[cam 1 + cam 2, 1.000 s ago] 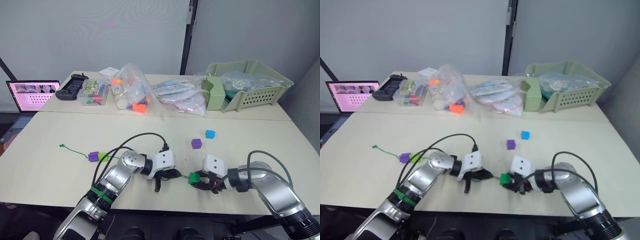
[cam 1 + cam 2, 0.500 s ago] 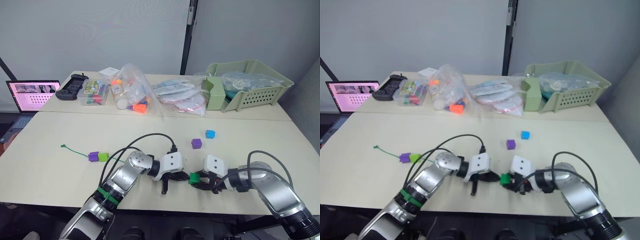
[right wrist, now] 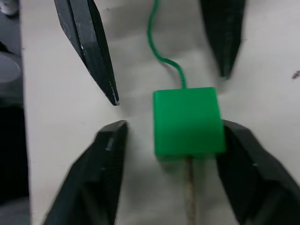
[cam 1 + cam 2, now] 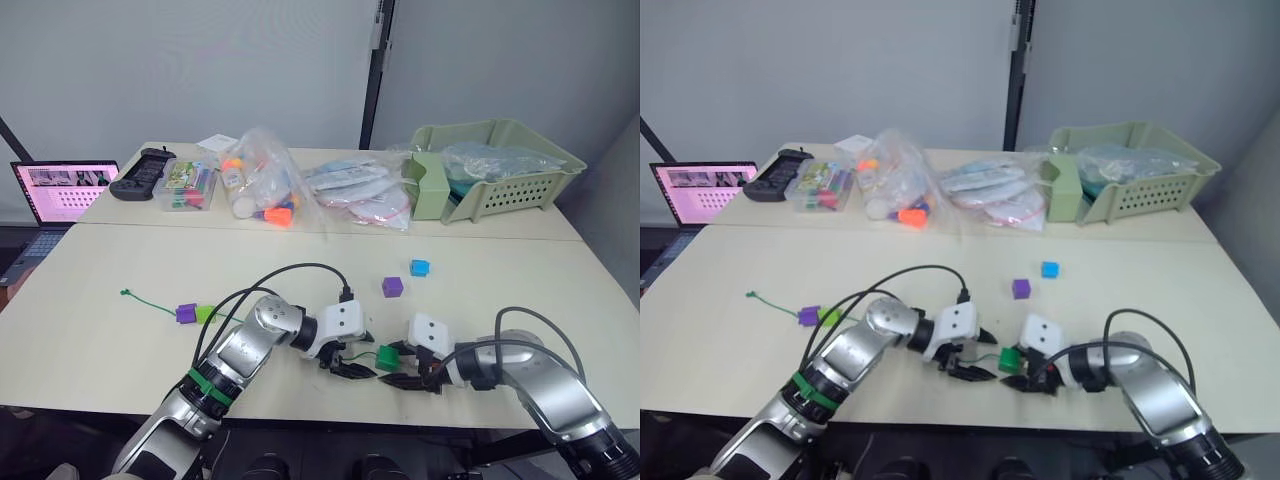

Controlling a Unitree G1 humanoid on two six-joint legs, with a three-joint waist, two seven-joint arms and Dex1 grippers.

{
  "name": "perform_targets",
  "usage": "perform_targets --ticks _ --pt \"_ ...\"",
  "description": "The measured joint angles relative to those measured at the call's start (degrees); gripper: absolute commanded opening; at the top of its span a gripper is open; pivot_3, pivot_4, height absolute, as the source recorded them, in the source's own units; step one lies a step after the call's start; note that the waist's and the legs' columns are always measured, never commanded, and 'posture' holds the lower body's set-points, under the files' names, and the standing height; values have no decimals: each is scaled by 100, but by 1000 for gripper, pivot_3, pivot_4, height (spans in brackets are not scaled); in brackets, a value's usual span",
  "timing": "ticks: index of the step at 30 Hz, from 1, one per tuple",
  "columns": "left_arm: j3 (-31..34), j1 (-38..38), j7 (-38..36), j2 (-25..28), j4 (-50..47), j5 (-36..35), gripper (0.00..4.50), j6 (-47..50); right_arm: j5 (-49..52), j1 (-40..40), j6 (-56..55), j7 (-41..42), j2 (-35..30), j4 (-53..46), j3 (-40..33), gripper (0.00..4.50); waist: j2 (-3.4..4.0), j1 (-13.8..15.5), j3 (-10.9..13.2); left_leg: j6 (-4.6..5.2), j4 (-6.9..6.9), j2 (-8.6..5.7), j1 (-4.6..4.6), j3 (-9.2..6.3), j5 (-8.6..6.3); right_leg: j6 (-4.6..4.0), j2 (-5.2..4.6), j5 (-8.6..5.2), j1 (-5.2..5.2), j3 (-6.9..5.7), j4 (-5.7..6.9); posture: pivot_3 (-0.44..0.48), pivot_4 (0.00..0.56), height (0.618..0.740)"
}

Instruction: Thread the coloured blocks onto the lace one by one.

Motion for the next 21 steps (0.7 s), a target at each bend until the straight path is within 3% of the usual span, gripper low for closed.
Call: perform_targets --ticks 1,7,13,16,21 --pt "-17 -37 35 -21 -8 18 4500 0 55 80 -1 -4 -58 -72 -86 4475 0 14 0 0 1 -1 -3 -1 0 0 -1 0 -1 -1 0 0 150 740" --pt "-292 -158 369 -396 162 313 4500 -53 324 469 -124 -52 -336 -380 -796 4475 -1 10 1 0 2 -2 -8 0 0 3 0 -1 -4 0 -2 0 150 740" --pt "-484 -166 459 -600 518 425 4500 -233 365 621 -222 -70 -483 -367 -907 4475 -2 -22 1 0 2 0 -11 1 0 1 3 0 -12 2 1 0 150 740" --pt "-481 -166 443 -621 619 425 3757 -287 373 655 -232 -102 -494 -367 -908 4500 -2 -13 1 0 2 0 -12 0 0 3 3 -1 -13 2 2 0 150 740" --pt "-464 -167 378 -607 642 423 2042 -314 374 697 -288 -113 -496 -345 -907 4500 -2 2 1 0 2 -2 -13 2 0 3 0 -1 -13 3 1 0 150 740"
